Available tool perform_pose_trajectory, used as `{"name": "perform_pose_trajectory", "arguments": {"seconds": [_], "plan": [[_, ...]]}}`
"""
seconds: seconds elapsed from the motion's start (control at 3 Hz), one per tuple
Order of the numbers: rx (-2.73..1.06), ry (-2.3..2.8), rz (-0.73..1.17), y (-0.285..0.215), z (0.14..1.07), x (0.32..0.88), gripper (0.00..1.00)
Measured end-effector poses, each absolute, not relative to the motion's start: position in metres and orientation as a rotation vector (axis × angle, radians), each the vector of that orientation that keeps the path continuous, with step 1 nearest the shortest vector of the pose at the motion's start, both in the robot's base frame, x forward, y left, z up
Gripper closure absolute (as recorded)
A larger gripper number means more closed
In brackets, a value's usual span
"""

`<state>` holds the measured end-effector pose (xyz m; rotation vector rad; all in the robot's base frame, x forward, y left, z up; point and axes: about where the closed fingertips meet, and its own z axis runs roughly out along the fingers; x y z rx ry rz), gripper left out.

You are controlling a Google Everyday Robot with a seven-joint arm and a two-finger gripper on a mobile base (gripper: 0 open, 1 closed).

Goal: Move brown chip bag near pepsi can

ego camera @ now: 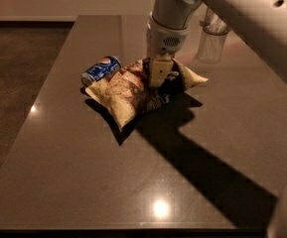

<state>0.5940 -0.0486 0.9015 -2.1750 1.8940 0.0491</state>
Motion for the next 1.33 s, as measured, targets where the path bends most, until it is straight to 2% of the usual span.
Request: {"name": "perform_pose_trajectory", "arguments": {"seconds": [0.33,1.33], "plan": [[-2.148,1.912,0.050,-0.0474,0.9009,0.6110,0.82],[-2.138,1.899,0.045,-0.0426,0.8978,0.6161,0.12]]}}
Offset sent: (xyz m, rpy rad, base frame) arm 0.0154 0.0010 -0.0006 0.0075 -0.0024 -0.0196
